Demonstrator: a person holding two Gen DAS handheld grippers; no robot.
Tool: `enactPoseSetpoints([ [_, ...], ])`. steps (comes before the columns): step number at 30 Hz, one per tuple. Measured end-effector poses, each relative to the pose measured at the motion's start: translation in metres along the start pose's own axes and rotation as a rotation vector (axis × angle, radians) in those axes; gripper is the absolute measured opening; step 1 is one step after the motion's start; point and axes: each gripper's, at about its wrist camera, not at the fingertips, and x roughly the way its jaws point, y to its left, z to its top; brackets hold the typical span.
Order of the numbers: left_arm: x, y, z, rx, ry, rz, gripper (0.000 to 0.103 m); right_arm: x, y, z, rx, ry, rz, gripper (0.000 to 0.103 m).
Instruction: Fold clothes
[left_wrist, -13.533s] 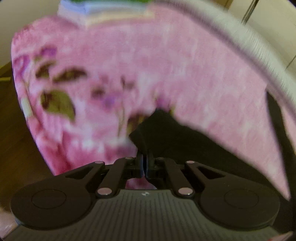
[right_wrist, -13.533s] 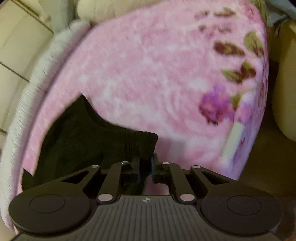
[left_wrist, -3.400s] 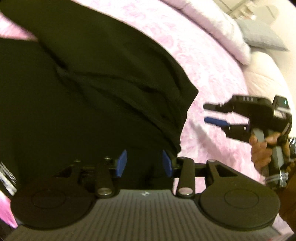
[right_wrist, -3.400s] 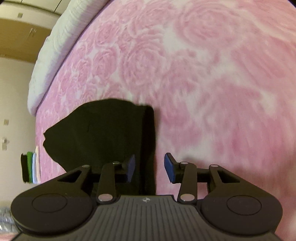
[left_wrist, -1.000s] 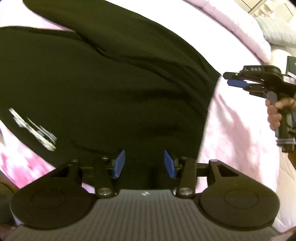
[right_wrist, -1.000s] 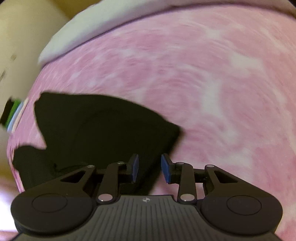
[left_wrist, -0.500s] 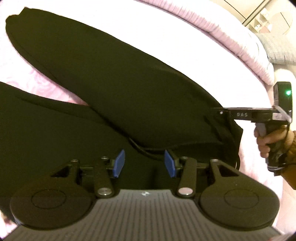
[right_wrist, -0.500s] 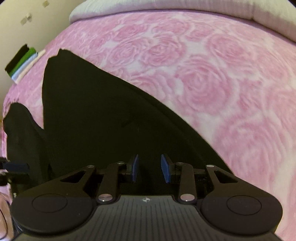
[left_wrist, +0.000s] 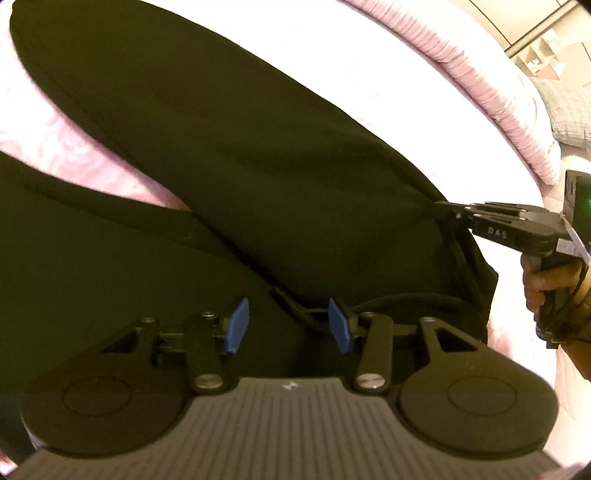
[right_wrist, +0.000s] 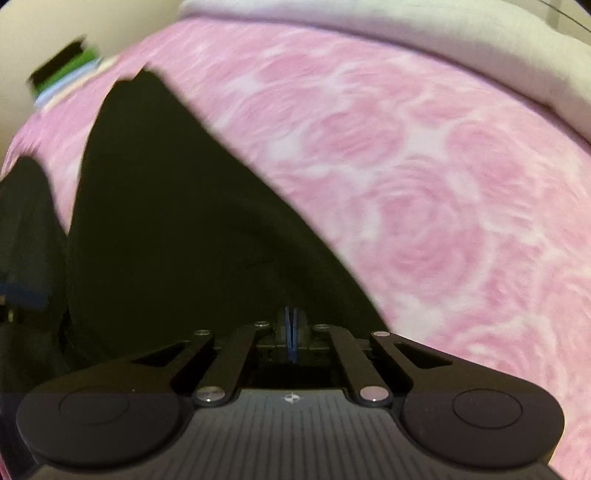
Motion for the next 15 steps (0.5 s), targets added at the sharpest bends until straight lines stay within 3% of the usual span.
enactPoseSetpoints([
  [3, 0.002, 0.003, 0.0, 0.002, 0.012, 0.013, 0.042, 0.004, 0.001, -0.006, 0.029, -0.001, -0.028, 0.0],
  [6, 0.002, 0.004, -0.002, 0.01, 0.02, 0.018, 0.042, -0.009, 0.01, -0.001, 0.027, -0.077, -0.072, 0.0],
  [10, 0.002, 0.005, -0.01, 0.026, 0.04, 0.03, 0.042, 0.013, -0.01, -0.013, 0.155, 0.003, -0.11, 0.0],
  [13, -0.003, 0.009, -0.018, 0.037, 0.049, 0.025, 0.042, 0.007, -0.003, -0.006, 0.16, -0.01, -0.153, 0.0],
  [15, -0.008, 0.014, -0.024, 0.051, 0.059, 0.031, 0.042, -0.008, -0.006, -0.009, 0.213, -0.041, -0.202, 0.008],
])
